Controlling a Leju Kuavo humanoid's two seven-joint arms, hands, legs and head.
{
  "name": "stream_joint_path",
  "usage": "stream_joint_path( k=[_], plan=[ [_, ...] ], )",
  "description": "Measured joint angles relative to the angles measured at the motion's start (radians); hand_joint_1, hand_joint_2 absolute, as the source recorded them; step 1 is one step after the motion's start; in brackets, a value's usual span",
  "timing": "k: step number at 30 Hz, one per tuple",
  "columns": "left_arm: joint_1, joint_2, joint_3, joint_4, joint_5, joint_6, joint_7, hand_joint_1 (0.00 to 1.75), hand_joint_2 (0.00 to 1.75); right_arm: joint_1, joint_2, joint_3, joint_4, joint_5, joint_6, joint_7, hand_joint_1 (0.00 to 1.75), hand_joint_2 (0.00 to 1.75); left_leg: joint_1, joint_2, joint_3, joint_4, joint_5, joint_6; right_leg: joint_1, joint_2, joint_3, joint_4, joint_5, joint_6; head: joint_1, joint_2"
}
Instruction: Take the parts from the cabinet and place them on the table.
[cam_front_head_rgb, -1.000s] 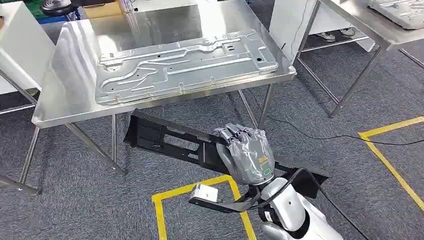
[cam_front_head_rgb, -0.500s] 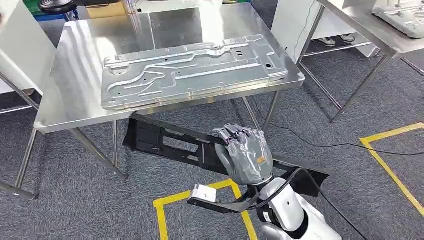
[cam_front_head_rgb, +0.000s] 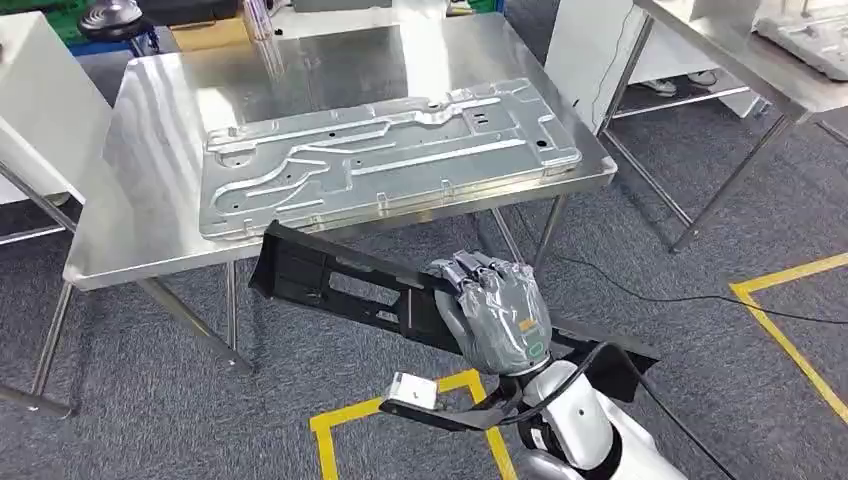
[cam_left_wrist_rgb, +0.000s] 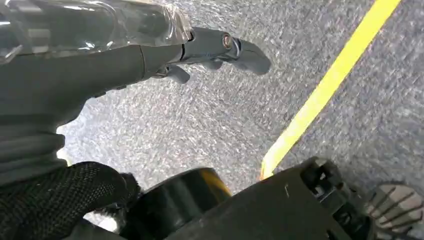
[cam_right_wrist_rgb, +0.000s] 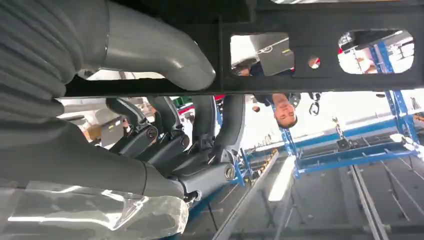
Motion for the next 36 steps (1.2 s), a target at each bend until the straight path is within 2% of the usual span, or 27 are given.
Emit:
stream_joint_path(
  k=[1, 3, 4, 5, 6, 8, 9, 10, 11, 12, 14, 15, 16, 17, 19, 20, 21, 22, 24, 25, 26, 29, 31, 32, 34, 35, 36],
  plan=[
    [0.001, -0.001, 0.0, 0.0, 0.001, 0.0, 0.0, 0.0, 1.75, -0.001, 0.0, -0.001, -0.001, 0.0, 0.0, 0.001, 1.75, 1.75, 0.006, 0.001, -0.025, 0.052, -0.022, -0.009, -0.005, -0.002, 0.007, -0.005, -0.004, -0.006, -0.013, 0.0],
    [-0.005, 0.0, 0.001, 0.0, 0.001, 0.002, -0.003, 0.0, 1.75, 0.002, 0.0, -0.001, -0.003, 0.0, 0.0, 0.001, 1.75, 1.75, 0.023, 0.001, -0.131, 0.227, -0.086, -0.025, -0.007, -0.004, 0.012, -0.004, -0.012, -0.007, -0.013, 0.0],
    [-0.01, 0.001, 0.001, 0.0, 0.001, 0.002, -0.003, 0.0, 1.75, 0.005, 0.0, -0.001, -0.003, 0.0, 0.0, 0.001, 1.75, 1.75, 0.03, 0.001, -0.177, 0.3, -0.105, -0.033, -0.007, -0.005, 0.016, -0.004, -0.017, -0.006, -0.013, 0.0],
    [-0.013, 0.001, 0.002, 0.0, 0.001, 0.003, -0.003, 0.0, 1.75, 0.008, 0.0, 0.0, -0.003, 0.0, 0.0, 0.001, 1.75, 1.75, 0.035, 0.001, -0.198, 0.325, -0.09, -0.039, -0.009, -0.005, 0.024, -0.004, -0.023, -0.004, -0.013, 0.0],
    [-0.013, 0.001, 0.002, 0.0, 0.001, 0.003, -0.003, 0.0, 1.75, 0.01, 0.0, 0.0, -0.003, 0.0, 0.0, 0.001, 1.75, 1.75, 0.037, 0.001, -0.191, 0.297, -0.052, -0.045, -0.01, -0.005, 0.035, -0.004, -0.03, 0.0, -0.013, 0.0],
    [-0.01, 0.001, 0.001, 0.0, 0.0, 0.003, -0.002, 0.0, 1.75, 0.01, 0.0, 0.0, -0.003, 0.001, 0.0, 0.001, 1.75, 1.75, 0.044, 0.003, -0.135, 0.135, 0.071, -0.051, -0.014, -0.002, 0.061, -0.004, -0.044, 0.008, -0.013, 0.0],
    [-0.007, 0.001, 0.001, 0.0, 0.0, 0.001, -0.002, 0.0, 1.75, 0.01, 0.0, 0.0, -0.004, 0.002, 0.0, 0.001, 1.75, 1.75, 0.046, 0.006, -0.112, 0.046, 0.119, -0.049, -0.014, -0.002, 0.072, -0.004, -0.052, 0.013, -0.013, 0.0],
    [-0.004, 0.002, 0.001, 0.0, 0.0, -0.001, -0.001, 0.0, 1.75, 0.012, 0.0, -0.001, -0.004, 0.003, 0.0, 0.002, 1.75, 1.75, 0.037, 0.008, -0.103, 0.043, 0.103, -0.044, -0.01, -0.001, 0.076, -0.009, -0.054, 0.019, -0.013, 0.0],
    [-0.004, 0.002, 0.001, 0.0, 0.0, -0.002, -0.001, 0.0, 1.75, 0.012, -0.001, -0.001, -0.005, 0.005, 0.0, 0.005, 1.75, 1.75, 0.033, 0.009, -0.086, 0.016, 0.096, -0.032, -0.011, -0.001, 0.071, -0.008, -0.054, 0.026, -0.015, 0.0],
    [-0.005, 0.002, 0.001, 0.0, 0.0, -0.003, 0.0, 0.0, 1.75, 0.013, -0.001, -0.002, -0.006, 0.007, 0.0, 0.008, 1.75, 1.75, 0.031, 0.006, -0.087, 0.009, 0.085, -0.021, -0.01, -0.003, 0.065, -0.007, -0.055, 0.031, -0.013, 0.0],
    [-0.005, 0.002, 0.001, 0.0, 0.0, -0.003, -0.001, 0.0, 1.75, 0.015, -0.001, -0.002, -0.008, 0.009, 0.0, 0.008, 1.75, 1.75, 0.034, 0.001, -0.088, 0.005, 0.086, -0.01, -0.008, -0.007, 0.068, -0.013, -0.055, 0.041, -0.013, 0.0],
    [-0.005, 0.002, 0.001, 0.0, -0.002, -0.003, -0.001, 0.0, 1.75, 0.015, -0.001, -0.002, -0.008, 0.009, 0.0, 0.008, 1.75, 1.75, 0.04, 0.001, -0.079, -0.002, 0.089, -0.003, -0.014, -0.007, 0.066, -0.004, -0.064, 0.046, -0.013, 0.0],
    [-0.005, 0.002, 0.001, 0.0, -0.004, -0.004, -0.001, 0.0, 1.75, 0.014, -0.001, -0.003, -0.008, 0.01, 0.0, 0.009, 1.75, 1.75, 0.039, 0.002, -0.073, -0.004, 0.085, 0.004, -0.013, -0.007, 0.048, 0.041, -0.082, 0.048, -0.013, 0.0],
    [-0.005, 0.002, 0.001, 0.0, -0.004, -0.004, -0.001, 0.0, 1.75, 0.015, -0.001, -0.003, -0.008, 0.01, 0.0, 0.011, 1.75, 1.75, 0.038, 0.003, -0.069, -0.004, 0.081, 0.01, -0.013, -0.007, 0.01, 0.115, -0.111, 0.049, -0.012, 0.0],
    [-0.003, 0.002, 0.001, 0.0, -0.004, -0.005, 0.0, 0.0, 1.75, 0.02, -0.002, -0.003, -0.008, 0.01, 0.0, 0.011, 1.75, 1.75, 0.035, 0.004, -0.061, -0.004, 0.073, 0.019, -0.013, -0.008, -0.092, 0.292, -0.168, 0.055, -0.012, 0.0],
    [-0.001, 0.002, 0.001, 0.0, -0.004, -0.005, 0.0, 0.0, 1.75, 0.022, -0.003, -0.003, -0.008, 0.01, 0.0, 0.011, 1.75, 1.75, 0.034, 0.003, -0.056, -0.004, 0.069, 0.021, -0.013, -0.008, -0.127, 0.336, -0.166, 0.055, -0.012, 0.0],
    [-0.001, 0.002, 0.001, 0.0, -0.004, -0.005, 0.0, 0.0, 1.75, 0.022, -0.003, -0.003, -0.008, 0.01, 0.0, 0.011, 1.75, 1.75, 0.033, 0.002, -0.049, -0.004, 0.063, 0.021, -0.013, -0.008, -0.141, 0.339, -0.153, 0.056, -0.012, 0.0],
    [0.0, 0.002, 0.001, 0.0, -0.004, -0.005, 0.0, 0.0, 1.75, 0.022, -0.003, -0.003, -0.008, 0.01, 0.0, 0.011, 1.75, 1.75, 0.034, -0.001, -0.038, -0.004, 0.055, 0.019, -0.013, -0.008, -0.128, 0.285, -0.102, 0.055, -0.012, 0.0],
    [0.001, 0.002, 0.0, 0.0, -0.006, -0.005, 0.0, 0.0, 1.75, 0.022, -0.004, -0.003, -0.008, 0.011, 0.0, 0.011, 1.75, 1.75, 0.034, -0.004, -0.012, -0.004, 0.036, 0.012, -0.014, -0.008, -0.051, 0.1, 0.015, 0.051, -0.012, 0.0],
    [0.003, 0.002, -0.001, 0.0, -0.006, -0.006, 0.001, 0.0, 1.75, 0.022, -0.004, -0.003, -0.008, 0.012, 0.001, 0.011, 1.75, 1.75, 0.029, -0.004, -0.012, -0.003, 0.026, 0.005, -0.012, -0.008, -0.024, 0.041, 0.025, 0.049, -0.012, 0.0],
    [0.002, 0.002, -0.001, 0.0, -0.006, -0.006, 0.001, 0.0, 1.75, 0.021, -0.004, -0.003, -0.008, 0.012, 0.001, 0.011, 1.75, 1.75, 0.023, -0.004, -0.012, 0.002, 0.016, -0.001, -0.009, -0.006, -0.009, 0.014, 0.003, 0.045, -0.012, 0.0],
    [0.002, 0.003, -0.001, 0.0, -0.007, -0.006, 0.001, 0.0, 1.75, 0.026, -0.005, -0.005, -0.013, 0.018, 0.001, 0.013, 1.75, 1.75, 0.026, -0.001, -0.009, -0.009, 0.01, -0.013, -0.006, -0.002, -0.017, 0.022, -0.007, 0.026, -0.014, 0.0],
    [0.0, 0.005, -0.002, 0.0, -0.01, -0.006, 0.001, 0.0, 1.75, 0.026, -0.005, -0.006, -0.016, 0.019, 0.001, 0.012, 1.75, 1.75, 0.029, 0.003, -0.009, 0.021, -0.01, -0.027, -0.015, -0.002, -0.004, 0.017, -0.014, 0.015, -0.014, 0.0],
    [0.001, 0.005, -0.002, 0.0, -0.011, -0.006, 0.001, 0.0, 1.75, 0.025, -0.005, -0.006, -0.016, 0.019, 0.001, 0.012, 1.75, 1.75, 0.03, 0.003, -0.046, 0.088, -0.039, -0.032, -0.016, -0.004, -0.001, 0.017, -0.019, 0.009, -0.017, 0.0],
    [-0.008, 0.005, 0.0, 0.0, -0.011, -0.005, -0.001, 0.0, 1.75, 0.027, -0.005, -0.006, -0.016, 0.019, 0.002, 0.012, 1.75, 1.75, 0.032, 0.003, -0.15, 0.265, -0.101, -0.038, -0.013, -0.01, 0.006, 0.018, -0.028, 0.006, -0.017, 0.0],
    [-0.012, 0.005, 0.0, 0.0, -0.011, -0.005, -0.001, 0.0, 1.75, 0.029, -0.005, -0.006, -0.016, 0.019, 0.003, 0.012, 1.75, 1.75, 0.032, 0.003, -0.187, 0.326, -0.106, -0.039, -0.012, -0.009, 0.013, 0.018, -0.034, 0.007, -0.018, 0.0],
    [-0.014, 0.005, 0.0, 0.0, -0.011, -0.005, -0.001, 0.0, 1.75, 0.031, -0.005, -0.006, -0.016, 0.019, 0.003, 0.011, 1.75, 1.75, 0.031, 0.003, -0.198, 0.334, -0.089, -0.038, -0.011, -0.01, 0.023, 0.018, -0.041, 0.007, -0.017, 0.0]
  ],
)
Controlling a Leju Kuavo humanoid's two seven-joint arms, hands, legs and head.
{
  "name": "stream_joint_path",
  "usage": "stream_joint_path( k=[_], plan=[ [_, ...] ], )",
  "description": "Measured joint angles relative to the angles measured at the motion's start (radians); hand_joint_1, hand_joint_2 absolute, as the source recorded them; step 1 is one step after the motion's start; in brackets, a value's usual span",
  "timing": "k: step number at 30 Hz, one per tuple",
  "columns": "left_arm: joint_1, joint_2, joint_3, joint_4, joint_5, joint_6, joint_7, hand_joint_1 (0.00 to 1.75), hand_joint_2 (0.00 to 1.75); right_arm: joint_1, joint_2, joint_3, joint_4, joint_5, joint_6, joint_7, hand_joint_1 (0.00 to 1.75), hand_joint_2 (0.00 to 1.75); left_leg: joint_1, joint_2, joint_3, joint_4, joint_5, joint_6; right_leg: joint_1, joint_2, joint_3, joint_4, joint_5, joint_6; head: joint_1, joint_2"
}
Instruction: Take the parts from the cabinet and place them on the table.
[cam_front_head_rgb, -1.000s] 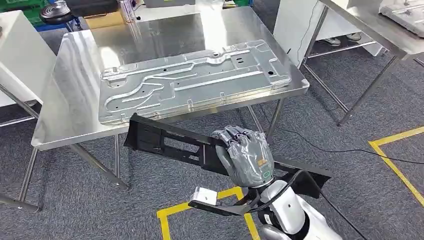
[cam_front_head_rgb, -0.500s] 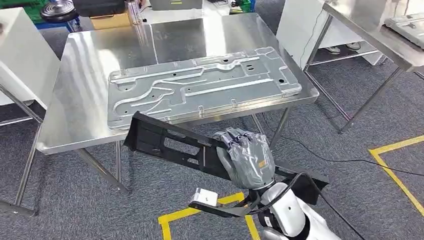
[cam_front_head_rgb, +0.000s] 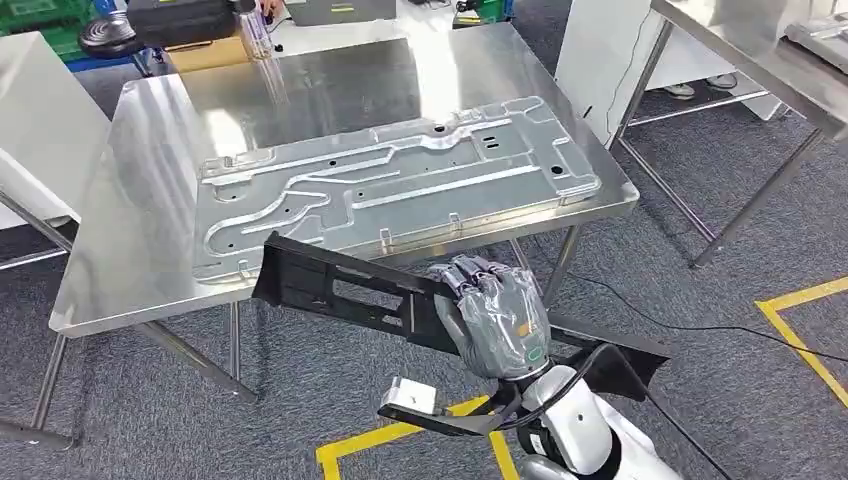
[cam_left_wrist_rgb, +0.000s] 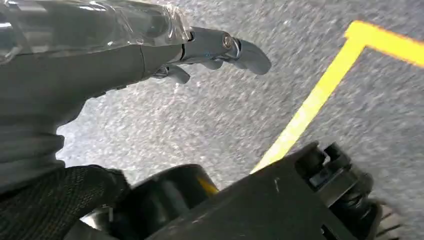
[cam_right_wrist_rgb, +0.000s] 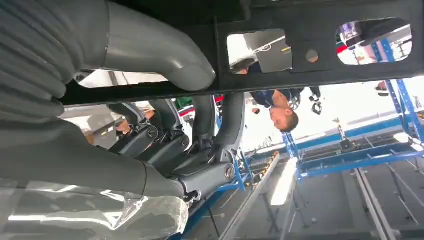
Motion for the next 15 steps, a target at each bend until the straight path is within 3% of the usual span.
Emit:
stream_joint_path(
  k=[1, 3, 4, 5, 6, 8, 9, 10, 11, 13, 14, 15],
  plan=[
    [0.0, 0.0, 0.0, 0.0, 0.0, 0.0, 0.0, 0.0, 1.75, 0.002, 0.0, 0.0, 0.0, 0.0, 0.0, 0.0, 1.75, 1.75, -0.001, 0.0, 0.013, -0.042, 0.042, 0.003, 0.001, 0.001, 0.014, 0.0, -0.008, 0.002, 0.0, 0.0],
    [0.003, 0.0, 0.0, 0.0, -0.001, 0.0, 0.002, 0.0, 1.75, 0.002, 0.0, 0.0, 0.0, 0.0, 0.0, 0.0, 1.75, 1.75, -0.001, 0.001, 0.066, -0.202, 0.16, 0.015, 0.002, 0.003, 0.04, 0.0, -0.023, 0.005, 0.0, 0.0],
    [0.007, 0.0, 0.0, 0.0, -0.003, 0.0, 0.004, 0.0, 1.75, 0.003, 0.0, 0.0, 0.0, 0.0, 0.0, 0.0, 1.75, 1.75, -0.004, 0.001, 0.084, -0.269, 0.193, 0.022, 0.001, 0.003, 0.048, -0.002, -0.029, 0.008, 0.0, 0.0],
    [0.01, 0.0, -0.001, 0.0, -0.005, -0.002, 0.005, 0.0, 1.75, 0.002, 0.0, 0.0, -0.001, 0.0, 0.0, 0.001, 1.75, 1.75, -0.013, 0.001, 0.087, -0.274, 0.187, 0.028, 0.008, 0.004, 0.05, -0.003, -0.031, 0.013, 0.0, 0.0],
    [0.008, 0.0, -0.001, 0.0, -0.005, -0.002, 0.005, 0.0, 1.75, 0.003, 0.0, -0.001, -0.001, 0.0, 0.001, 0.001, 1.75, 1.75, -0.013, 0.002, 0.104, -0.303, 0.17, 0.034, 0.005, 0.006, 0.044, -0.004, -0.031, 0.018, -0.001, 0.0],
    [0.009, 0.0, -0.001, 0.0, -0.006, -0.002, 0.005, 0.0, 1.75, 0.005, 0.0, -0.002, -0.001, 0.0, 0.002, 0.001, 1.75, 1.75, -0.015, -0.002, 0.099, -0.311, 0.163, 0.04, 0.004, 0.003, 0.041, -0.011, -0.029, 0.026, 0.0, 0.0],
    [0.008, 0.0, -0.001, 0.0, -0.006, -0.002, 0.005, 0.0, 1.75, 0.002, 0.0, -0.003, -0.002, 0.0, 0.002, 0.001, 1.75, 1.75, -0.01, -0.002, 0.11, -0.318, 0.166, 0.046, 0.008, 0.003, 0.043, -0.011, -0.032, 0.033, 0.0, 0.0],
    [0.008, -0.002, -0.001, 0.0, -0.006, -0.002, 0.005, 0.0, 1.75, 0.003, 0.0, -0.005, -0.003, 0.0, 0.002, 0.001, 1.75, 1.75, -0.005, -0.003, 0.119, -0.326, 0.168, 0.051, 0.002, -0.001, 0.04, 0.0, -0.039, 0.036, 0.001, 0.0],
    [0.008, -0.002, -0.001, 0.0, -0.007, -0.002, 0.005, 0.0, 1.75, 0.003, 0.0, -0.006, -0.003, 0.0, 0.002, 0.0, 1.75, 1.75, -0.004, -0.001, 0.125, -0.33, 0.166, 0.056, 0.005, 0.0, 0.018, 0.049, -0.06, 0.04, 0.002, 0.0],
    [0.009, -0.002, -0.002, 0.0, -0.007, -0.002, 0.008, 0.0, 1.75, 0.005, 0.0, -0.006, -0.005, 0.0, 0.001, 0.0, 1.75, 1.75, -0.006, 0.002, 0.133, -0.33, 0.159, 0.066, 0.005, 0.001, -0.083, 0.228, -0.128, 0.046, 0.002, 0.0],
    [0.009, -0.002, -0.002, 0.0, -0.007, -0.002, 0.008, 0.0, 1.75, 0.008, 0.0, -0.006, -0.005, 0.0, 0.001, 0.0, 1.75, 1.75, -0.007, 0.001, 0.137, -0.33, 0.155, 0.069, 0.005, 0.001, -0.127, 0.297, -0.136, 0.048, 0.002, 0.0],
    [0.01, -0.002, -0.003, 0.0, -0.007, -0.002, 0.008, 0.0, 1.75, 0.01, 0.0, -0.006, -0.005, 0.0, 0.001, 0.0, 1.75, 1.75, -0.007, 0.001, 0.143, -0.33, 0.149, 0.07, 0.005, 0.001, -0.155, 0.327, -0.131, 0.049, 0.002, 0.0]
  ],
)
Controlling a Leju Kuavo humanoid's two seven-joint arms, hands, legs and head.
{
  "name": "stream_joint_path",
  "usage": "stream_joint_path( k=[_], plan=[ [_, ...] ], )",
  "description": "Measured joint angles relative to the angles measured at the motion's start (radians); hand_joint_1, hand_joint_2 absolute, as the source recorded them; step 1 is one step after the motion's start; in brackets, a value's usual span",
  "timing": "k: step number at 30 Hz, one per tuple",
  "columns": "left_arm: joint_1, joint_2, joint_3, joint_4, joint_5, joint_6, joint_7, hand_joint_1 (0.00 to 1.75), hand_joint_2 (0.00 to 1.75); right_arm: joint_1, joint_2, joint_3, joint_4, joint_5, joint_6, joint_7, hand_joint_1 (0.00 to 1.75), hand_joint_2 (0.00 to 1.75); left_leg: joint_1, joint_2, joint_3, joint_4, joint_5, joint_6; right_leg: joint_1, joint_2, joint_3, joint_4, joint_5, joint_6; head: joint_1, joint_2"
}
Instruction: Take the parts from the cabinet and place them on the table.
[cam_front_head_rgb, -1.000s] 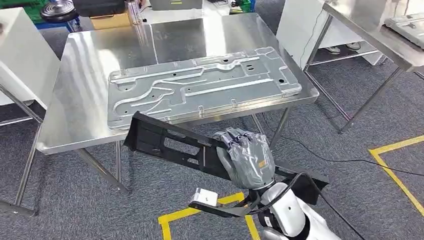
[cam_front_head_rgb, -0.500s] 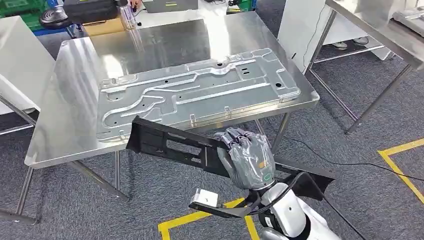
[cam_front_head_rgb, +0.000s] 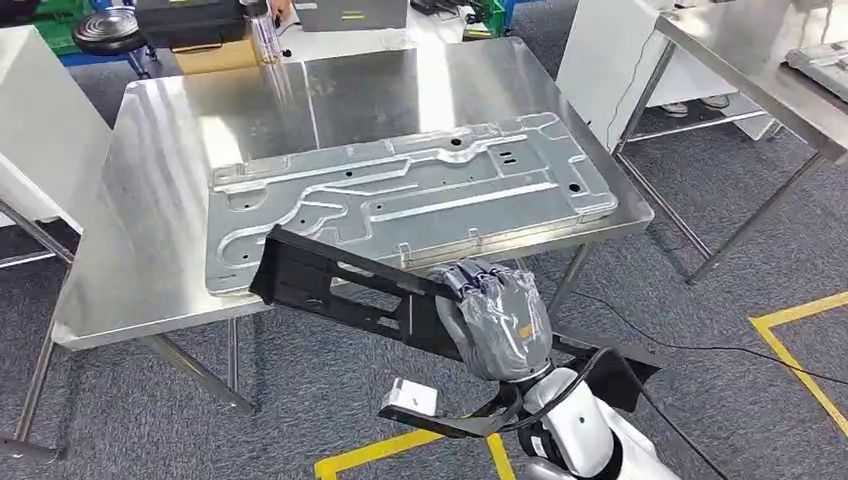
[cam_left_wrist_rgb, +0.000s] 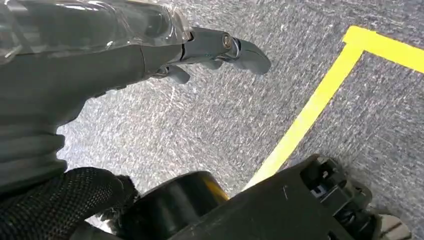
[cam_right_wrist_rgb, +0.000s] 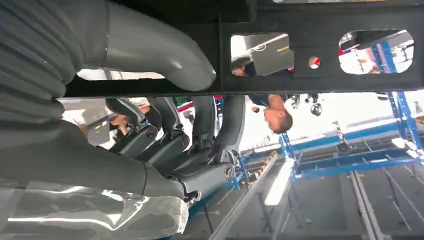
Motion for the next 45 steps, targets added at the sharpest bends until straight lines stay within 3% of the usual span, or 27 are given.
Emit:
stream_joint_path(
  k=[1, 2, 4, 6, 8, 10, 11, 14, 15, 17, 19, 22, 24, 25, 26, 29, 30, 33, 34, 35, 37, 38, 39, 42, 43, 44, 45],
  plan=[
    [0.0, 0.0, 0.0, 0.0, 0.0, 0.0, 0.0, 0.0, 1.75, 0.001, 0.0, 0.0, 0.0, 0.0, 0.0, 0.0, 1.75, 1.75, 0.0, -0.002, 0.011, 0.0, -0.007, -0.001, 0.0, 0.0, -0.002, -0.026, 0.038, 0.0, 0.0, 0.0],
    [0.001, 0.0, 0.0, 0.0, 0.0, 0.0, 0.0, 0.0, 1.75, 0.0, 0.0, 0.0, 0.0, 0.0, 0.0, 0.0, 1.75, 1.75, 0.0, -0.004, 0.022, 0.0, -0.015, -0.003, 0.0, 0.0, 0.018, -0.09, 0.09, -0.002, 0.0, 0.0],
    [0.003, 0.0, -0.002, 0.0, 0.0, 0.0, 0.0, 0.0, 1.75, 0.0, 0.0, 0.0, 0.0, 0.0, 0.0, 0.0, 1.75, 1.75, 0.001, -0.006, 0.048, 0.0, -0.034, -0.009, 0.0, -0.001, 0.094, -0.275, 0.199, -0.007, 0.0, 0.0],
    [0.005, 0.002, -0.002, 0.0, 0.0, 0.0, 0.0, 0.0, 1.75, -0.001, 0.002, 0.0, -0.002, 0.001, -0.001, 0.0, 1.75, 1.75, -0.008, -0.006, 0.038, 0.005, -0.049, -0.022, 0.003, 0.002, 0.114, -0.328, 0.174, -0.018, 0.0, 0.0],
    [0.005, 0.002, -0.002, 0.0, 0.0, 0.001, -0.001, 0.0, 1.75, 0.002, 0.002, -0.001, -0.003, 0.001, -0.002, 0.0, 1.75, 1.75, -0.005, -0.004, 0.036, -0.006, -0.049, -0.031, 0.006, 0.004, 0.108, -0.318, 0.167, -0.033, -0.002, 0.0],
    [0.004, 0.007, -0.002, 0.0, 0.001, 0.001, -0.001, 0.0, 1.75, 0.002, 0.003, -0.001, -0.004, 0.001, -0.002, 0.0, 1.75, 1.75, -0.006, -0.002, 0.048, -0.004, -0.063, -0.042, -0.005, 0.005, 0.12, -0.331, 0.164, -0.041, -0.002, 0.0],
    [0.003, 0.006, -0.002, 0.0, 0.001, 0.001, -0.002, 0.0, 1.75, 0.0, 0.003, -0.001, -0.005, 0.001, -0.002, -0.001, 1.75, 1.75, -0.006, -0.001, 0.031, 0.041, -0.083, -0.049, -0.006, 0.004, 0.127, -0.331, 0.159, -0.048, -0.007, 0.0],
    [-0.007, 0.008, 0.0, 0.0, 0.002, 0.003, -0.008, 0.0, 1.75, 0.001, 0.003, -0.001, -0.005, 0.001, -0.001, 0.0, 1.75, 1.75, 0.003, 0.0, -0.115, 0.294, -0.175, -0.063, -0.006, 0.0, 0.137, -0.331, 0.146, -0.054, -0.008, 0.0],
    [-0.009, 0.008, 0.001, 0.0, 0.002, 0.003, -0.008, 0.0, 1.75, 0.003, 0.003, -0.001, -0.005, 0.001, -0.001, -0.001, 1.75, 1.75, 0.004, -0.001, -0.143, 0.339, -0.175, -0.065, -0.006, 0.0, 0.144, -0.331, 0.142, -0.054, -0.009, 0.0],
    [-0.01, 0.008, 0.003, 0.0, 0.002, 0.003, -0.009, 0.0, 1.75, 0.005, 0.004, 0.0, -0.005, 0.001, -0.001, -0.001, 1.75, 1.75, 0.004, 0.0, -0.131, 0.291, -0.111, -0.067, -0.006, 0.002, 0.163, -0.331, 0.13, -0.052, -0.009, 0.0],
    [-0.01, 0.008, 0.003, 0.0, 0.002, 0.003, -0.009, 0.0, 1.75, 0.005, 0.004, 0.0, -0.005, 0.001, -0.001, -0.001, 1.75, 1.75, 0.004, 0.0, -0.131, 0.291, -0.111, -0.067, -0.006, 0.002, 0.163, -0.331, 0.13, -0.052, -0.009, 0.0],
    [-0.009, 0.008, 0.003, 0.0, 0.002, 0.003, -0.008, 0.0, 1.75, 0.004, 0.004, 0.0, -0.005, 0.001, -0.001, -0.001, 1.75, 1.75, 0.004, 0.0, -0.119, 0.259, -0.086, -0.066, -0.006, 0.003, 0.168, -0.331, 0.128, -0.052, -0.009, 0.0],
    [-0.007, 0.008, 0.003, 0.0, 0.002, 0.003, -0.007, 0.0, 1.75, 0.004, 0.004, 0.0, -0.005, 0.001, -0.001, 0.0, 1.75, 1.75, 0.004, 0.0, -0.087, 0.178, -0.031, -0.063, -0.006, 0.006, 0.179, -0.331, 0.123, -0.05, -0.009, 0.0],
    [0.001, 0.008, 0.003, 0.0, 0.002, 0.002, -0.006, 0.0, 1.75, 0.004, 0.005, 0.0, -0.005, 0.001, -0.001, 0.0, 1.75, 1.75, 0.001, 0.002, -0.043, 0.051, 0.034, -0.049, -0.005, 0.006, 0.186, -0.334, 0.114, -0.043, -0.009, 0.0],
    [0.001, 0.009, 0.003, 0.0, 0.003, 0.002, -0.006, 0.0, 1.75, 0.005, 0.005, -0.001, -0.005, 0.001, 0.002, -0.001, 1.75, 1.75, -0.006, 0.002, -0.041, 0.013, 0.016, -0.034, -0.002, 0.007, 0.179, -0.337, 0.115, -0.029, -0.01, 0.0],
    [0.001, 0.008, 0.003, 0.0, 0.002, 0.002, -0.006, 0.0, 1.75, 0.003, 0.005, -0.001, -0.006, 0.001, 0.002, 0.0, 1.75, 1.75, 0.005, -0.001, -0.015, -0.005, 0.021, -0.018, -0.001, 0.004, 0.175, -0.306, 0.096, -0.014, -0.009, 0.0],
    [0.001, 0.009, 0.003, 0.0, 0.002, 0.002, -0.006, 0.0, 1.75, 0.001, 0.005, -0.001, -0.006, 0.002, 0.002, 0.0, 1.75, 1.75, 0.006, 0.001, -0.011, -0.005, 0.018, -0.013, -0.001, 0.005, 0.143, -0.243, 0.066, -0.012, -0.008, 0.0],
    [0.004, 0.009, 0.003, 0.0, 0.001, 0.002, -0.006, 0.0, 1.75, 0.006, 0.005, -0.001, -0.006, 0.003, 0.003, 0.001, 1.75, 1.75, 0.006, 0.003, 0.0, -0.005, 0.007, -0.003, -0.003, 0.004, 0.001, -0.003, -0.013, -0.006, -0.008, 0.0],
    [0.004, 0.009, 0.003, 0.0, 0.001, 0.002, -0.006, 0.0, 1.75, 0.007, 0.005, -0.001, -0.006, 0.006, 0.003, 0.001, 1.75, 1.75, 0.006, 0.002, 0.005, -0.005, 0.002, -0.005, -0.003, 0.004, -0.022, 0.011, 0.005, -0.005, -0.008, 0.0],
    [0.004, 0.009, 0.003, 0.0, 0.001, 0.002, -0.006, 0.0, 1.75, 0.007, 0.005, -0.001, -0.006, 0.009, 0.003, 0.001, 1.75, 1.75, 0.007, -0.001, 0.015, -0.005, -0.005, -0.007, -0.004, 0.004, -0.009, -0.032, 0.051, -0.005, -0.007, 0.0],
    [0.005, 0.008, 0.003, 0.0, 0.001, 0.002, -0.006, 0.0, 1.75, 0.007, 0.005, -0.001, -0.006, 0.01, 0.003, 0.001, 1.75, 1.75, 0.01, -0.004, 0.04, -0.005, -0.022, -0.015, -0.007, 0.003, 0.074, -0.224, 0.164, -0.006, -0.007, 0.0],
    [0.007, 0.009, 0.003, 0.0, 0.001, 0.002, -0.006, 0.0, 1.75, 0.007, 0.005, -0.001, -0.006, 0.01, 0.003, 0.001, 1.75, 1.75, 0.008, -0.004, 0.046, -0.005, -0.033, -0.022, -0.009, 0.001, 0.108, -0.307, 0.193, -0.006, -0.007, 0.0],
    [0.007, 0.01, 0.003, 0.0, 0.001, 0.002, -0.006, 0.0, 1.75, 0.005, 0.005, -0.001, -0.006, 0.011, 0.004, 0.001, 1.75, 1.75, -0.001, -0.004, 0.044, -0.002, -0.045, -0.03, -0.004, 0.002, 0.126, -0.327, 0.168, -0.008, -0.005, 0.0],
    [0.007, 0.011, 0.003, 0.0, 0.001, 0.002, -0.006, 0.0, 1.75, 0.006, 0.006, -0.001, -0.006, 0.011, 0.005, 0.001, 1.75, 1.75, 0.0, -0.002, 0.051, -0.016, -0.051, -0.04, -0.002, 0.007, 0.121, -0.324, 0.16, -0.027, -0.006, 0.0],
    [0.006, 0.012, 0.003, 0.0, 0.001, 0.002, -0.006, 0.0, 1.75, 0.005, 0.008, -0.001, -0.006, 0.011, 0.005, 0.001, 1.75, 1.75, 0.002, -0.002, 0.054, -0.014, -0.058, -0.044, -0.009, 0.006, 0.125, -0.327, 0.159, -0.033, -0.006, 0.0],
    [0.006, 0.012, 0.003, 0.0, 0.001, 0.002, -0.005, 0.0, 1.75, 0.005, 0.01, -0.001, -0.008, 0.011, 0.005, 0.001, 1.75, 1.75, 0.005, 0.0, 0.051, 0.009, -0.067, -0.051, -0.009, 0.007, 0.129, -0.327, 0.155, -0.039, -0.006, 0.0],
    [0.005, 0.012, 0.003, 0.0, 0.001, 0.002, -0.006, 0.0, 1.75, 0.004, 0.01, -0.001, -0.008, 0.011, 0.005, 0.001, 1.75, 1.75, 0.005, 0.002, 0.018, 0.069, -0.095, -0.057, -0.009, 0.005, 0.133, -0.328, 0.151, -0.045, -0.007, 0.0]
  ],
)
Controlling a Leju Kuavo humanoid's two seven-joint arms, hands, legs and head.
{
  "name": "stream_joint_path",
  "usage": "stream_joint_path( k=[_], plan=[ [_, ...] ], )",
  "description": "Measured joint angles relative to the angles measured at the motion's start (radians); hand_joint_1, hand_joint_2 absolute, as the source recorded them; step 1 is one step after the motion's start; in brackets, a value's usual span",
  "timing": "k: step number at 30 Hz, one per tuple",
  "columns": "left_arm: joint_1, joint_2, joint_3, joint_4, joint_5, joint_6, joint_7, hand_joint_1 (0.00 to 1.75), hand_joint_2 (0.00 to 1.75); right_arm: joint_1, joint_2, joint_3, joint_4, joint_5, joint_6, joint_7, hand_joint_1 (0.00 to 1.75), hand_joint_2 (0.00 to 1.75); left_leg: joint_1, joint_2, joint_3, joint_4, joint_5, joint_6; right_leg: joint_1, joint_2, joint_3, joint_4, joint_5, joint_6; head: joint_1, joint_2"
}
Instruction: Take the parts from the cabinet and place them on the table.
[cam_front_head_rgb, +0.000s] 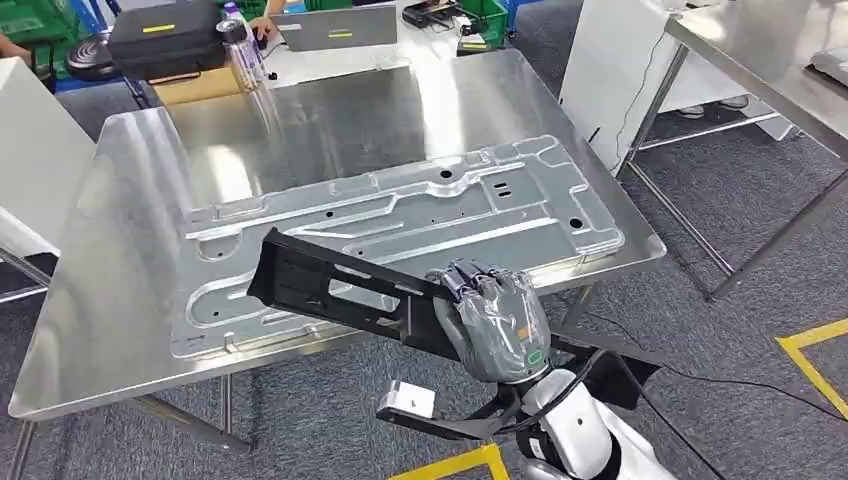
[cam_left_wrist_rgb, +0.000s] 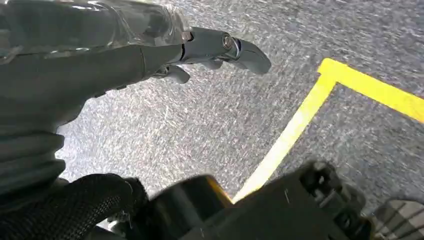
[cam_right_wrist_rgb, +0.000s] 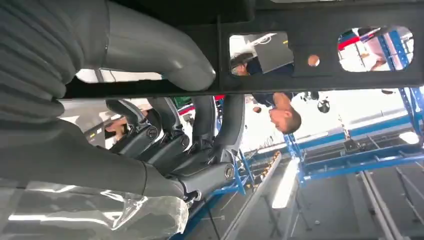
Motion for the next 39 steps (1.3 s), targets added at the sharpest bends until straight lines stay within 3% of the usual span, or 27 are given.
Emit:
stream_joint_path(
  k=[2, 3, 4, 5, 6, 8, 9, 11, 13, 14, 15, 17, 18, 19, 20, 21, 23, 25, 28, 29, 30, 33, 34, 35, 36, 38, 39],
  plan=[
    [-0.008, 0.0, 0.001, 0.0, 0.0, 0.001, -0.001, 0.0, 1.75, 0.001, 0.0, 0.0, 0.0, 0.0, 0.0, 0.0, 1.75, 1.75, 0.002, 0.001, -0.105, 0.185, -0.074, -0.007, 0.001, -0.003, 0.005, 0.0, -0.008, -0.004, 0.0, 0.0],
    [-0.013, 0.0, 0.001, 0.0, 0.001, 0.001, -0.002, 0.0, 1.75, 0.001, 0.0, 0.0, 0.0, 0.0, 0.0, 0.0, 1.75, 1.75, 0.002, 0.001, -0.145, 0.253, -0.091, -0.009, 0.001, -0.004, 0.009, 0.0, -0.013, -0.005, 0.0, 0.0],
    [-0.015, 0.0, 0.002, 0.0, 0.001, 0.001, -0.003, 0.0, 1.75, 0.001, 0.0, 0.0, 0.0, 0.0, 0.0, 0.0, 1.75, 1.75, 0.002, 0.0, -0.167, 0.285, -0.083, -0.009, 0.002, -0.003, 0.017, 0.0, -0.019, -0.005, 0.0, 0.0],
    [-0.014, 0.0, 0.002, 0.0, 0.001, 0.001, -0.003, 0.0, 1.75, 0.002, 0.0, 0.0, 0.0, 0.0, 0.0, 0.0, 1.75, 1.75, 0.002, 0.001, -0.159, 0.258, -0.049, -0.009, 0.002, -0.002, 0.028, 0.0, -0.025, -0.005, 0.0, 0.0],
    [-0.012, 0.0, 0.002, 0.0, 0.0, 0.001, -0.003, 0.0, 1.75, 0.003, 0.0, 0.0, 0.0, 0.0, 0.0, 0.0, 1.75, 1.75, 0.002, 0.001, -0.134, 0.187, 0.011, -0.005, 0.002, 0.0, 0.04, 0.0, -0.033, -0.004, 0.0, 0.0],
    [-0.006, 0.0, 0.001, 0.0, 0.0, -0.001, 0.0, 0.0, 1.75, 0.003, 0.0, 0.0, 0.0, 0.0, 0.0, 0.0, 1.75, 1.75, 0.0, 0.002, -0.068, -0.01, 0.134, 0.01, 0.003, 0.003, 0.064, 0.0, -0.046, 0.002, 0.0, 0.0],
    [-0.004, 0.001, 0.0, 0.0, 0.0, -0.002, 0.0, 0.0, 1.75, 0.003, 0.0, 0.0, 0.001, 0.0, 0.0, 0.0, 1.75, 1.75, -0.007, 0.003, -0.058, -0.018, 0.121, 0.022, 0.002, 0.002, 0.065, -0.008, -0.047, 0.005, 0.001, 0.0],
    [-0.004, 0.001, 0.001, 0.0, -0.001, -0.002, 0.0, 0.0, 1.75, 0.003, 0.0, 0.0, 0.0, 0.0, 0.001, 0.002, 1.75, 1.75, -0.016, 0.004, -0.052, -0.055, 0.111, 0.032, 0.002, 0.004, 0.054, -0.007, -0.043, 0.017, 0.0, 0.0],
    [-0.004, 0.001, 0.001, 0.0, -0.001, -0.002, 0.0, 0.0, 1.75, 0.005, 0.0, 0.0, 0.0, 0.001, 0.001, 0.001, 1.75, 1.75, -0.01, 0.001, -0.043, -0.072, 0.11, 0.038, 0.007, 0.0, 0.058, -0.016, -0.045, 0.03, 0.001, 0.0],
    [-0.004, 0.0, 0.001, 0.0, -0.004, -0.002, 0.0, 0.0, 1.75, 0.006, 0.0, -0.001, -0.002, 0.001, 0.001, 0.001, 1.75, 1.75, -0.004, 0.0, -0.03, -0.083, 0.114, 0.04, 0.002, -0.002, 0.056, -0.005, -0.051, 0.033, 0.0, 0.0],
    [-0.003, 0.0, 0.001, 0.0, -0.005, -0.002, 0.0, 0.0, 1.75, 0.003, 0.0, -0.001, -0.002, 0.002, 0.001, 0.001, 1.75, 1.75, 0.0, 0.001, -0.021, -0.087, 0.113, 0.045, 0.004, -0.001, 0.038, 0.04, -0.07, 0.036, 0.004, 0.0],
    [-0.001, 0.0, 0.001, 0.0, -0.005, -0.002, 0.0, 0.0, 1.75, 0.006, 0.0, -0.001, -0.002, 0.002, 0.001, 0.002, 1.75, 1.75, -0.002, 0.002, -0.01, -0.088, 0.104, 0.053, 0.003, -0.001, -0.053, 0.206, -0.134, 0.043, 0.004, 0.0],
    [0.0, 0.0, 0.001, 0.0, -0.005, -0.003, 0.0, 0.0, 1.75, 0.01, 0.0, -0.001, -0.002, 0.002, 0.001, 0.003, 1.75, 1.75, -0.002, 0.002, -0.006, -0.088, 0.099, 0.055, 0.003, -0.001, -0.101, 0.281, -0.15, 0.046, 0.004, 0.0],
    [0.001, 0.0, 0.001, 0.0, -0.005, -0.003, 0.0, 0.0, 1.75, 0.012, 0.0, -0.001, -0.002, 0.001, 0.001, 0.004, 1.75, 1.75, -0.002, 0.0, 0.0, -0.088, 0.094, 0.054, 0.003, -0.001, -0.13, 0.315, -0.147, 0.047, 0.005, 0.0],
    [0.001, 0.0, 0.0, 0.0, -0.005, -0.003, 0.0, 0.0, 1.75, 0.012, 0.0, -0.001, -0.002, 0.001, 0.001, 0.003, 1.75, 1.75, -0.002, -0.002, 0.008, -0.087, 0.088, 0.053, 0.003, -0.001, -0.135, 0.299, -0.119, 0.047, 0.005, 0.0],
    [0.002, 0.0, 0.0, 0.0, -0.005, -0.004, 0.0, 0.0, 1.75, 0.012, 0.0, -0.001, -0.002, 0.002, 0.001, 0.003, 1.75, 1.75, -0.002, -0.004, 0.018, -0.087, 0.08, 0.051, 0.003, -0.001, -0.116, 0.237, -0.07, 0.046, 0.005, 0.0],
    [0.003, 0.0, 0.0, 0.0, -0.005, -0.005, 0.0, 0.0, 1.75, 0.012, 0.0, -0.001, -0.002, 0.002, 0.001, 0.003, 1.75, 1.75, -0.002, -0.007, 0.047, -0.087, 0.06, 0.044, 0.003, -0.002, -0.034, 0.045, 0.046, 0.04, 0.005, 0.0],
    [0.004, 0.001, 0.0, 0.0, -0.006, -0.006, 0.0, 0.0, 1.75, 0.01, 0.0, 0.0, -0.002, 0.002, 0.002, 0.003, 1.75, 1.75, -0.009, -0.008, 0.042, -0.084, 0.043, 0.031, 0.008, 0.001, -0.006, -0.009, 0.018, 0.029, 0.004, 0.0],
    [0.004, 0.002, 0.0, 0.0, -0.005, -0.005, 0.0, 0.0, 1.75, 0.011, 0.0, 0.0, -0.002, 0.003, 0.002, 0.003, 1.75, 1.75, -0.009, -0.007, 0.047, -0.097, 0.038, 0.018, 0.01, 0.003, -0.009, -0.004, 0.009, 0.011, 0.003, 0.0],
    [0.004, 0.004, 0.0, 0.0, -0.005, -0.003, 0.0, 0.0, 1.75, 0.01, 0.002, 0.0, -0.002, 0.003, 0.002, 0.003, 1.75, 1.75, -0.006, -0.006, 0.052, -0.093, 0.028, 0.012, 0.002, 0.002, -0.002, -0.009, 0.007, 0.007, 0.003, 0.0],
    [0.003, 0.004, 0.0, 0.0, -0.004, -0.002, -0.001, 0.0, 1.75, 0.01, 0.002, 0.0, -0.002, 0.003, 0.002, 0.002, 1.75, 1.75, -0.005, -0.002, 0.033, -0.051, 0.012, 0.006, 0.001, 0.001, 0.004, -0.009, 0.001, -0.001, 0.0, 0.0],
    [-0.007, 0.005, 0.002, 0.0, -0.001, 0.0, -0.006, 0.0, 1.75, 0.011, 0.002, 0.0, -0.002, 0.003, 0.002, 0.002, 1.75, 1.75, 0.0, -0.001, -0.119, 0.209, -0.083, -0.005, 0.002, -0.006, 0.014, -0.009, -0.013, -0.007, -0.002, 0.0],
    [-0.011, 0.005, 0.002, 0.0, -0.001, 0.001, -0.008, 0.0, 1.75, 0.012, 0.002, 0.0, -0.002, 0.003, 0.002, 0.002, 1.75, 1.75, 0.001, -0.001, -0.153, 0.26, -0.085, -0.006, 0.002, -0.006, 0.021, -0.009, -0.018, -0.007, -0.003, 0.0],
    [-0.013, 0.005, 0.002, -0.001, -0.001, 0.001, -0.009, 0.0, 1.75, 0.012, 0.002, 0.0, -0.002, 0.003, 0.002, 0.002, 1.75, 1.75, 0.001, -0.001, -0.158, 0.258, -0.061, -0.008, 0.002, -0.005, 0.03, -0.009, -0.024, -0.007, -0.002, 0.0],
    [-0.012, 0.005, 0.002, -0.001, -0.001, 0.001, -0.009, 0.0, 1.75, 0.012, 0.002, 0.001, -0.002, 0.003, 0.002, 0.002, 1.75, 1.75, 0.001, 0.0, -0.142, 0.203, -0.007, -0.007, 0.002, -0.004, 0.045, -0.009, -0.033, -0.005, -0.002, 0.0],
    [-0.007, 0.005, 0.001, -0.001, -0.003, 0.0, -0.008, 0.0, 1.75, 0.012, 0.002, 0.0, -0.002, 0.003, 0.002, 0.002, 1.75, 1.75, 0.001, 0.002, -0.085, 0.032, 0.117, 0.002, 0.002, -0.002, 0.071, -0.009, -0.048, 0.0, -0.002, 0.0],
    [-0.002, 0.005, 0.001, 0.0, -0.002, 0.0, -0.008, 0.0, 1.75, 0.013, 0.003, 0.0, -0.002, 0.003, 0.002, 0.002, 1.75, 1.75, -0.003, 0.006, -0.065, -0.014, 0.13, 0.01, 0.002, -0.001, 0.077, -0.015, -0.053, 0.003, -0.001, 0.0]
  ],
)
